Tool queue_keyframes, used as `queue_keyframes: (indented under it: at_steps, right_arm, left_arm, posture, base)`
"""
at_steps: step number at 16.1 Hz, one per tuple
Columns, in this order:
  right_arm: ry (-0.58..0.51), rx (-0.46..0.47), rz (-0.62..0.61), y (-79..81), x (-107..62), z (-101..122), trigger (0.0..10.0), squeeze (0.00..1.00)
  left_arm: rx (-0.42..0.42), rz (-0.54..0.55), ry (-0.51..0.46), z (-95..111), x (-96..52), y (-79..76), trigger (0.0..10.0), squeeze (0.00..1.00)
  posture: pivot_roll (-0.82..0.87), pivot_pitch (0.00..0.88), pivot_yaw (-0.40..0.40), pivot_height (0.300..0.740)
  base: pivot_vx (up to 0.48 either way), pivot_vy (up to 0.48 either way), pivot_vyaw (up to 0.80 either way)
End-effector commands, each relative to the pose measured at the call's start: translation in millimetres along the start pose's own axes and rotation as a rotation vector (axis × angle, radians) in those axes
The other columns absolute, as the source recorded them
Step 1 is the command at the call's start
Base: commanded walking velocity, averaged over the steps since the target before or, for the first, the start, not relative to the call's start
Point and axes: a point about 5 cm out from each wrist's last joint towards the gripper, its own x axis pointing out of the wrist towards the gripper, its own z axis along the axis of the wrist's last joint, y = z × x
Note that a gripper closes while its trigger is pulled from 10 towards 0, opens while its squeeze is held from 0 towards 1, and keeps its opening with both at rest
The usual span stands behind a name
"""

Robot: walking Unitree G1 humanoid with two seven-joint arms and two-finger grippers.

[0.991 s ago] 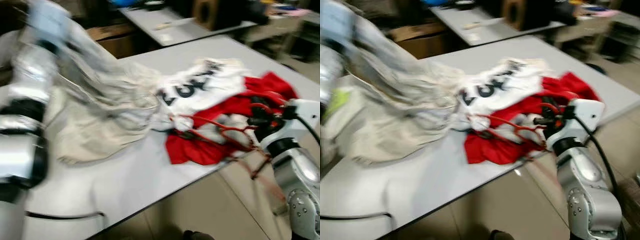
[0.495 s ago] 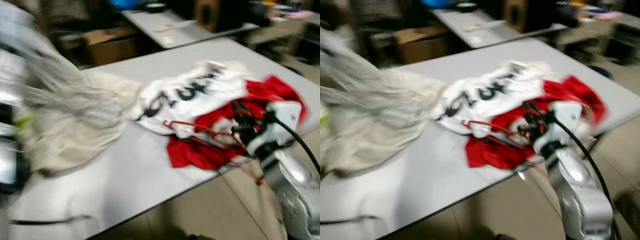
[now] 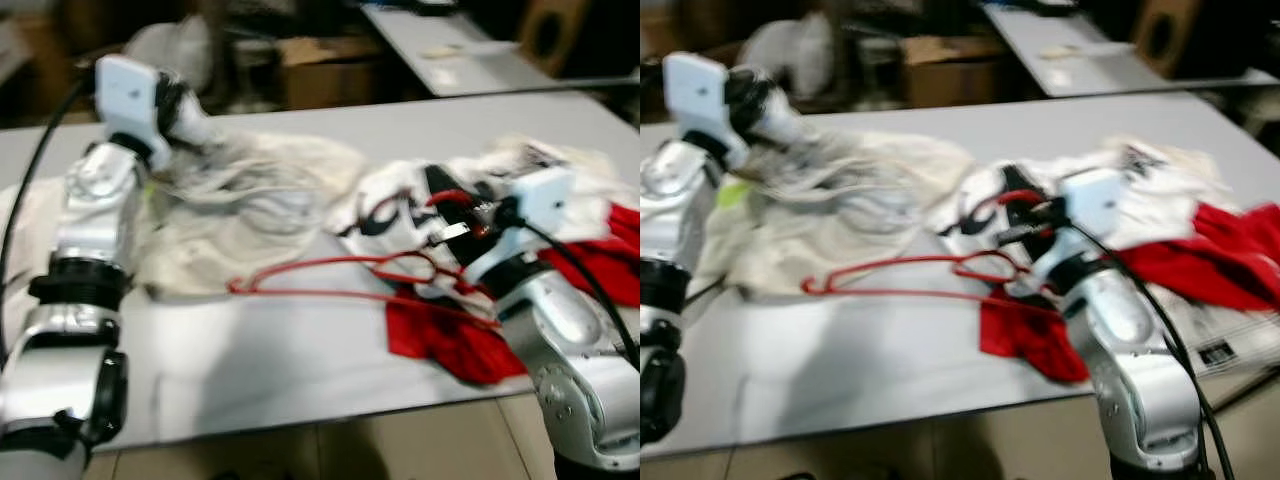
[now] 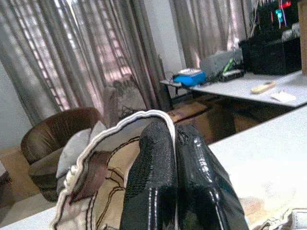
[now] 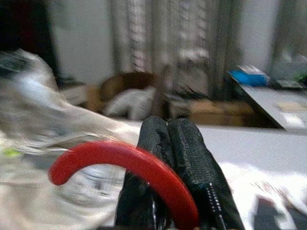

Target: Hang hanger

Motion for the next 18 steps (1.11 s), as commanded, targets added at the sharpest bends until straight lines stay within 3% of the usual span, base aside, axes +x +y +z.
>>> queue_keyframes:
  at_steps: [1, 2, 4, 5, 6, 7, 8, 9, 10, 11, 12, 13, 14, 15, 17, 18]
  right_arm:
    - [0.034, -0.007, -0.061, -7.4, -0.6, -6.0, 10.0, 0.00]
    - [0.020, 0.056, -0.102, -12.2, -4.5, -8.6, 10.0, 0.00]
    - [0.010, 0.073, -0.151, -18.3, -10.2, -10.4, 10.0, 0.00]
    - [-0.001, 0.076, -0.187, -22.9, -11.2, -10.1, 10.0, 0.00]
    - [-0.021, 0.081, -0.238, -30.0, -11.7, -8.2, 10.0, 0.00]
    - [-0.024, 0.081, -0.247, -31.3, -11.5, -7.8, 10.0, 0.00]
    - [-0.041, 0.077, -0.262, -34.0, -11.2, -5.0, 10.0, 0.00]
    - [-0.063, 0.083, -0.273, -36.9, -12.0, -0.8, 10.0, 0.00]
    - [-0.067, 0.085, -0.274, -37.4, -12.2, -0.1, 10.0, 0.00]
    - [-0.070, 0.085, -0.270, -37.7, -13.5, 0.8, 10.0, 0.00]
    - [-0.065, 0.091, -0.244, -36.0, -15.2, 0.5, 10.0, 0.00]
    - [-0.061, 0.094, -0.230, -35.2, -15.5, 0.1, 10.0, 0.00]
    - [-0.046, 0.099, -0.195, -33.0, -15.4, -1.5, 10.0, 0.00]
    - [-0.028, 0.100, -0.152, -29.5, -15.2, -3.3, 10.0, 0.00]
    - [-0.013, 0.099, -0.095, -24.2, -14.8, -4.7, 10.0, 0.00]
    - [-0.011, 0.101, -0.078, -22.6, -14.6, -4.7, 10.0, 0.00]
  left_arm:
    - [-0.001, -0.006, -0.004, 3.7, 0.1, -2.3, 10.0, 0.00]
    - [-0.013, -0.006, -0.014, 6.6, 1.8, -8.0, 10.0, 0.00]
    - [-0.015, -0.024, -0.035, 14.3, 4.1, -14.2, 10.0, 0.00]
    - [-0.022, -0.031, -0.070, 25.5, 9.0, -16.7, 10.0, 0.00]
    - [-0.047, -0.012, -0.170, 53.7, 20.1, -15.3, 10.0, 0.00]
    - [-0.058, -0.004, -0.196, 60.3, 21.9, -14.3, 10.0, 0.00]
    - [-0.085, 0.075, -0.264, 82.3, 26.6, -2.0, 10.0, 0.00]
    - [-0.097, 0.199, -0.309, 106.5, 27.5, 22.1, 10.0, 0.00]
    - [-0.091, 0.229, -0.310, 110.2, 26.7, 27.9, 10.0, 0.00]
    - [-0.061, 0.273, -0.275, 109.6, 20.9, 43.0, 10.0, 0.00]
    - [0.029, 0.330, -0.138, 90.1, 11.4, 57.8, 10.0, 0.00]
    - [0.039, 0.332, -0.083, 79.3, 8.2, 59.6, 10.0, 0.00]
    - [0.044, 0.359, 0.031, 54.1, -0.1, 64.2, 10.0, 0.00]
    - [0.136, 0.354, 0.167, 25.0, -12.1, 66.9, 10.0, 0.00]
    - [0.199, 0.247, 0.421, -23.0, -37.4, 66.4, 10.0, 0.00]
    - [0.186, 0.223, 0.487, -34.9, -47.4, 65.7, 10.0, 0.00]
  posture:
    - [-0.08, 0.000, 0.062, 0.740]
    - [-0.08, 0.000, 0.071, 0.740]
    - [-0.09, 0.000, 0.075, 0.740]
    - [-0.09, 0.000, 0.075, 0.740]
    - [-0.08, 0.000, 0.069, 0.740]
    - [-0.08, 0.000, 0.069, 0.740]
    - [-0.08, 0.000, 0.069, 0.740]
    - [-0.08, 0.000, 0.069, 0.740]
    - [-0.08, 0.000, 0.069, 0.740]
    - [-0.09, 0.000, 0.081, 0.740]
    - [-0.08, 0.000, 0.080, 0.740]
    - [-0.08, 0.000, 0.080, 0.740]
    - [-0.08, 0.000, 0.080, 0.740]
    - [-0.08, 0.003, 0.071, 0.740]
    - [-0.08, 0.004, 0.062, 0.740]
    - [-0.07, 0.006, 0.052, 0.740]
  base:
    - [0.000, 0.480, 0.80]
    - [0.000, 0.480, 0.00]
    - [0.000, 0.480, 0.00]
    - [0.000, 0.480, 0.00]
    - [0.000, 0.480, 0.00]
    - [0.000, 0.480, 0.00]
    - [0.000, 0.480, 0.00]
    - [0.000, 0.000, 0.00]
    - [0.000, 0.000, 0.00]
    - [0.000, 0.000, 0.00]
    - [0.000, 0.000, 0.00]
    - [0.000, 0.000, 0.00]
    - [0.000, 0.000, 0.00]
    - [0.000, 0.000, 0.00]
    - [0.000, 0.000, 0.00]
    - [0.000, 0.000, 0.00]
